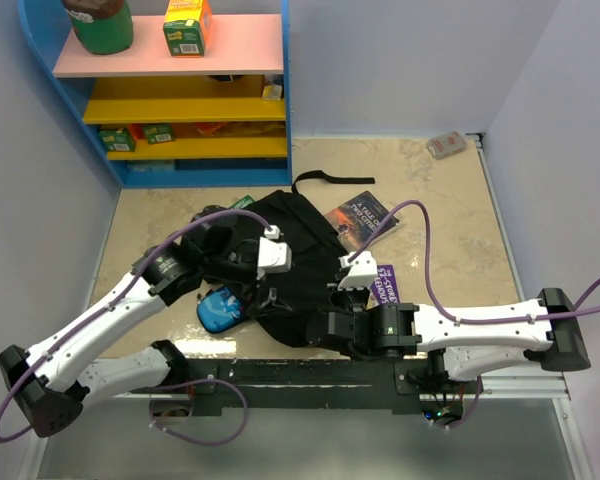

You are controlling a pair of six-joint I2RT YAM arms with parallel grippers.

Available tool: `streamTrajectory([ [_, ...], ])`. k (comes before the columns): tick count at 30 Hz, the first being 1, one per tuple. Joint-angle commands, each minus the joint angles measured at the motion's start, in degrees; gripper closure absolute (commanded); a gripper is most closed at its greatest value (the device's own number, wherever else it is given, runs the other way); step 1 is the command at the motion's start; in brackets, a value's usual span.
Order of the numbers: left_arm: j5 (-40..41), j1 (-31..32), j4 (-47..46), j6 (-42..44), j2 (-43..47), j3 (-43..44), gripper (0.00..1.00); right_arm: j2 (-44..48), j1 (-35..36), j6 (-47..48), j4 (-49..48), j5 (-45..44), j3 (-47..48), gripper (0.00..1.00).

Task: Pack the student bag
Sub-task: Unzip the student bag at the center of the board.

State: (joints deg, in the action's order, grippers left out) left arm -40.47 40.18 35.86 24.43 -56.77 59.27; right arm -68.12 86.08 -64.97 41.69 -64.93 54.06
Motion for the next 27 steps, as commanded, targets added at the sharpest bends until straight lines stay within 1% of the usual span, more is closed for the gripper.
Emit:
streamTrajectory([
  [1,-0.96,4.02,-11.50,-15.87,-2.90,-4.15,0.00,0.26,-0.22,-2.18,0.41,-1.96,2.98,1.00],
  [4,2.14,4.29,-13.88,-17.56,-5.18,-4.07,0.00,0.44,-0.22,-3.41,1.11,-1.78,3.15,1.00],
  [7,1.71,4.81,-17.39,-21.69,-7.03,-4.76,0.00,0.79,-0.30,-3.67,1.20,-1.78,3.33,1.00],
  [12,0.92,4.90,-19.51,-23.89,-7.83,-9.25,0.00,1.05,-0.21,-3.15,1.64,-1.61,4.03,1.00],
  [13,-1.00,4.99,-19.42,-23.90,-7.83,-9.95,0.00,1.23,-0.21,-3.06,1.64,-1.52,3.77,1.00],
  [15,-2.07,5.25,-19.25,-23.20,-7.83,-10.40,0.00,1.67,-0.21,-1.92,-0.11,-1.43,3.33,1.00],
  [20,-1.45,6.13,-18.01,-20.12,-9.23,-11.72,0.00,1.06,-0.30,0.81,-2.49,-1.08,3.59,1.00],
  [23,-2.33,7.36,-17.93,-19.07,-10.72,-11.02,0.00,0.18,-0.30,1.68,-3.28,-0.90,4.12,1.00],
  [27,-0.49,8.51,-18.01,-17.84,-12.57,-9.87,0.00,0.00,-0.21,3.53,-6.87,-0.20,4.47,1.00],
])
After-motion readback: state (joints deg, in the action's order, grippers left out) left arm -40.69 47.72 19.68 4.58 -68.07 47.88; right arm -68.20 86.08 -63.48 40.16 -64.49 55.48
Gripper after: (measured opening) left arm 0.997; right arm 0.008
